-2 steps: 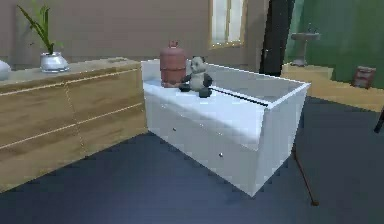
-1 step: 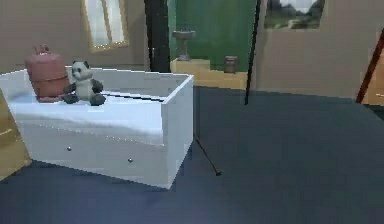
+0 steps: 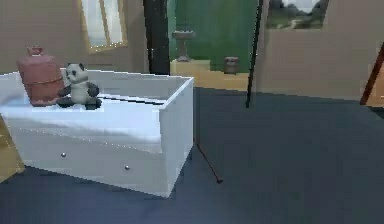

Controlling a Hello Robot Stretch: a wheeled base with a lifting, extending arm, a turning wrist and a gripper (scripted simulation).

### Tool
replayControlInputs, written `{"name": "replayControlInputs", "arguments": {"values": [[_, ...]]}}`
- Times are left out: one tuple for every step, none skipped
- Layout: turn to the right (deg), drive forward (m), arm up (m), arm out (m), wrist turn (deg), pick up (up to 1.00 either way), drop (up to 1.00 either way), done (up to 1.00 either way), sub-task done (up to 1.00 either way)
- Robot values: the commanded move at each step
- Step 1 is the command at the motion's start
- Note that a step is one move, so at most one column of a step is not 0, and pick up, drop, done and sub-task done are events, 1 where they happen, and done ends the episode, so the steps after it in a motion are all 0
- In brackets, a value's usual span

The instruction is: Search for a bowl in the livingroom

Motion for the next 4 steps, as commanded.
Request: {"name": "replayControlInputs", "arguments": {"values": [[45.0,0.0,0.0,0.0,0.0,0.0,0.0,0.0,0.0],[0.0,1.0,0.0,0.0,0.0,0.0,0.0,0.0,0.0],[0.0,1.0,0.0,0.0,0.0,0.0,0.0,0.0,0.0],[0.0,0.9,0.0,0.0,0.0,0.0,0.0,0.0,0.0]]}}
